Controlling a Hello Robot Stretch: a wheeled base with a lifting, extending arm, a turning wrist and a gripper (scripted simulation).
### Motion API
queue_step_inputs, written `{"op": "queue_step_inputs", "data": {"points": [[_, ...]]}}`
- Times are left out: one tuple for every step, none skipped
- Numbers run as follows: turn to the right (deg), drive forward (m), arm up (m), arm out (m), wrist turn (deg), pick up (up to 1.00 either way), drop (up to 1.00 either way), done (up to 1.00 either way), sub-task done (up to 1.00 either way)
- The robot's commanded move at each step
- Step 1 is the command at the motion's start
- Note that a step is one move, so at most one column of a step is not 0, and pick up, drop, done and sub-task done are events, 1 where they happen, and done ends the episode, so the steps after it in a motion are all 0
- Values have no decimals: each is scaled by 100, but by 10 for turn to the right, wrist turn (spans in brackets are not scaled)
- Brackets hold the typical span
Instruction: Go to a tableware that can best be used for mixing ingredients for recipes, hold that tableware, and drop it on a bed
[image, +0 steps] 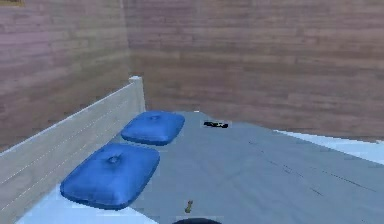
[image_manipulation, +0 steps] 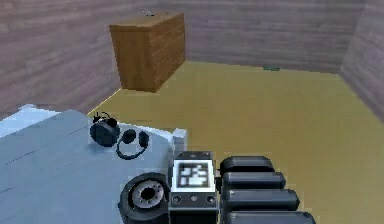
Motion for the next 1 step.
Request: {"op": "queue_step_inputs", "data": {"points": [[-90,0,0,0,0,0,0,0,0]]}}
